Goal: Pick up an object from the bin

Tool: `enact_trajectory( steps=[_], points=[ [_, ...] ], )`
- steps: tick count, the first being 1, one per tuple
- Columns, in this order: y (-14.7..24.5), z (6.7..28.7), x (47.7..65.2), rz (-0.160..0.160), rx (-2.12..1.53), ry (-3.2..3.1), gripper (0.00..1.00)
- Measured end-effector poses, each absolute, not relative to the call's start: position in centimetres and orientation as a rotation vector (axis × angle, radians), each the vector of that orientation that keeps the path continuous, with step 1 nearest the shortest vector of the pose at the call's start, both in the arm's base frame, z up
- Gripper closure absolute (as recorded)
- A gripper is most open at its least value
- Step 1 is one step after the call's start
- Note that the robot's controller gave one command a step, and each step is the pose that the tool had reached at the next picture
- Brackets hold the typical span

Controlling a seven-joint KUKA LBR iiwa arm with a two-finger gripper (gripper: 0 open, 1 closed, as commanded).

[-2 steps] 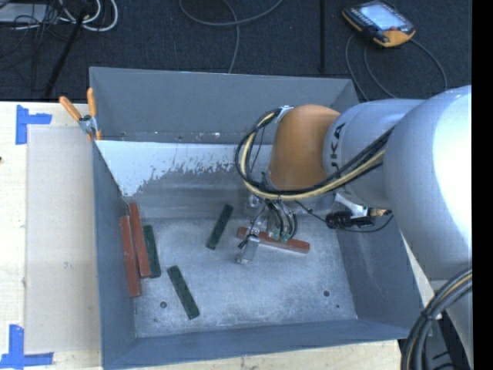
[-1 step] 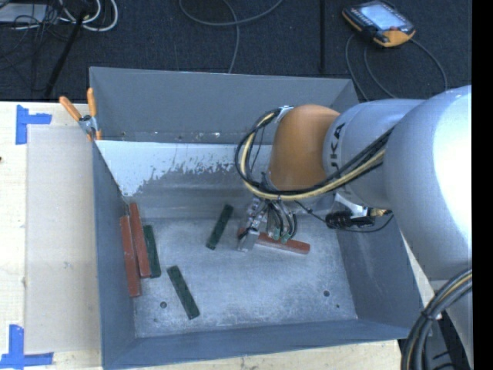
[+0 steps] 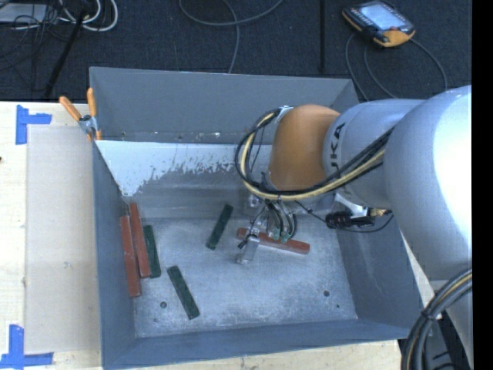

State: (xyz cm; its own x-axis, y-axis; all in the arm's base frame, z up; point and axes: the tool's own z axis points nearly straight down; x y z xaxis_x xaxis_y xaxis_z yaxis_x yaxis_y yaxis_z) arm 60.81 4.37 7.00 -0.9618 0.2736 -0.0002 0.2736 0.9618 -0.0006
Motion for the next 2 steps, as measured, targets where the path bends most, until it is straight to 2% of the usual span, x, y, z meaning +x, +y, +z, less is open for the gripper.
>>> enact_trajectory(
  steps=[1,2],
  points=[
    [4.4,7.0,60.8,-0.001,0.433,3.111,0.00],
    [2.0,7.0,61.8,0.000,0.882,3.014,1.00]
  ],
)
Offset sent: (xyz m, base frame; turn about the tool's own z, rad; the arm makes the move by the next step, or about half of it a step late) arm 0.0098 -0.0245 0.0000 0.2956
